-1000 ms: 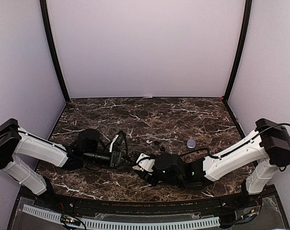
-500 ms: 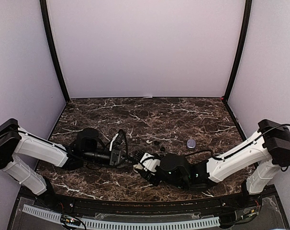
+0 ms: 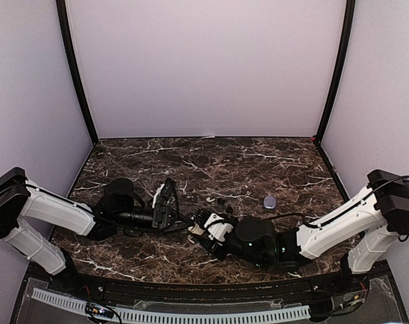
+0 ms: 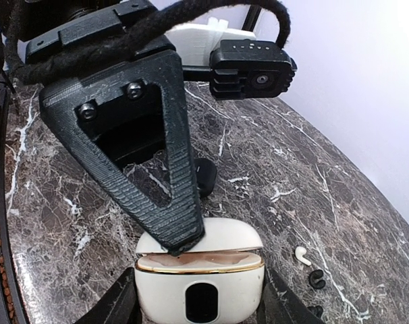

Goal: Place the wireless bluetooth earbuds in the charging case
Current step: Open the charging case, then pass from the left arm to the right

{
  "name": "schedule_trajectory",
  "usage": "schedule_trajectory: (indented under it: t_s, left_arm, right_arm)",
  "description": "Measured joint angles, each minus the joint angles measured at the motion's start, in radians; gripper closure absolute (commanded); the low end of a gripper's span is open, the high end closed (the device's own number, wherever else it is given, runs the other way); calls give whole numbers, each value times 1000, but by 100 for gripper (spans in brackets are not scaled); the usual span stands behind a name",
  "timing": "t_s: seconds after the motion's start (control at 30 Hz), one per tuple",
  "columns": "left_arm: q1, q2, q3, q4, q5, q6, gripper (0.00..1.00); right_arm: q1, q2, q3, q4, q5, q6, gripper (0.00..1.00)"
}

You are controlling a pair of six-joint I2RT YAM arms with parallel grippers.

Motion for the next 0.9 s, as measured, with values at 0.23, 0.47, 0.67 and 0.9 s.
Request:
schedule_trajectory:
  t_s: [0.23,0.47,0.67,0.9]
  left_arm:
    - [-2,-37,0,0,13,-13,82]
    - [-4,-105,6,-89,6,42,82]
    - [1,-132,27,-204,-24,105,82]
    - [10,-140,39,-272,-40,155,82]
  right_arm:
    - [1,-2,-4,28,3,0,26]
    - [1,-16,-35,23,-1,15,10]
    - [0,-79,-81,14,-17,47,13]
    - [-37,-143,-100,-29,-143,167,26]
